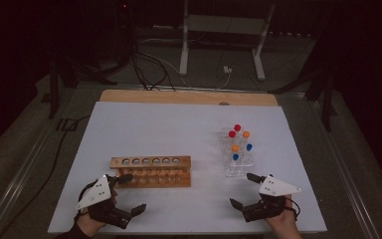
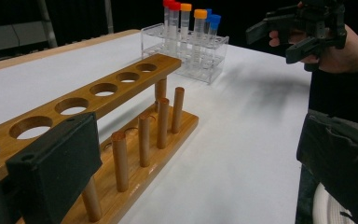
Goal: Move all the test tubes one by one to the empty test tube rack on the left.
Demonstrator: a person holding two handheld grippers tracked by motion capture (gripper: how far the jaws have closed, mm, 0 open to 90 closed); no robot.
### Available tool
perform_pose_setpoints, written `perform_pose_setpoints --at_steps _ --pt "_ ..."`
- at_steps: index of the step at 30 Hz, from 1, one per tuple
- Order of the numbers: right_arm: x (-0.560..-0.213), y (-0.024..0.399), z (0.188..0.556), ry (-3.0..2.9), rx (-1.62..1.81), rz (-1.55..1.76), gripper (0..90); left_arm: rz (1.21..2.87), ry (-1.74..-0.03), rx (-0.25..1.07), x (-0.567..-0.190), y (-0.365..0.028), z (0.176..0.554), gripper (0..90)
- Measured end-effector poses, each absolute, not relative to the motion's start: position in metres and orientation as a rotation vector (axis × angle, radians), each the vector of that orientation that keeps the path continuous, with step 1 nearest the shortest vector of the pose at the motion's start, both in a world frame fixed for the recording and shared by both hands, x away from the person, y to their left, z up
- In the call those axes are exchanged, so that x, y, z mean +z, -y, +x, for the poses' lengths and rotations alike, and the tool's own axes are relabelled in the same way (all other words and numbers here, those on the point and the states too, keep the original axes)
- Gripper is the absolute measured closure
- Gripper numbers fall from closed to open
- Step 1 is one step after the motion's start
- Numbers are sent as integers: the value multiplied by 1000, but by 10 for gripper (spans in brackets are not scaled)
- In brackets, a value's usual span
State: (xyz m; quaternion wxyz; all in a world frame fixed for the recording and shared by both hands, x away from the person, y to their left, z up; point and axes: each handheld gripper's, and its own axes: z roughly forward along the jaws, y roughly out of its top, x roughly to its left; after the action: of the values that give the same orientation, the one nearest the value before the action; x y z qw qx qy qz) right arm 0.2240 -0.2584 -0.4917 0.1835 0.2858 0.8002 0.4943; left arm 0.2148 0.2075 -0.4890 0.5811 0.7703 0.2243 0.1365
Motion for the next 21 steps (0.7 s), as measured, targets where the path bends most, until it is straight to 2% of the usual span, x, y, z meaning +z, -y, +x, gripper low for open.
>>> perform_pose_setpoints --at_steps 21 --pt "-438 250 224 -2089 1411 956 0 1783 -517 301 -489 -206 218 4"
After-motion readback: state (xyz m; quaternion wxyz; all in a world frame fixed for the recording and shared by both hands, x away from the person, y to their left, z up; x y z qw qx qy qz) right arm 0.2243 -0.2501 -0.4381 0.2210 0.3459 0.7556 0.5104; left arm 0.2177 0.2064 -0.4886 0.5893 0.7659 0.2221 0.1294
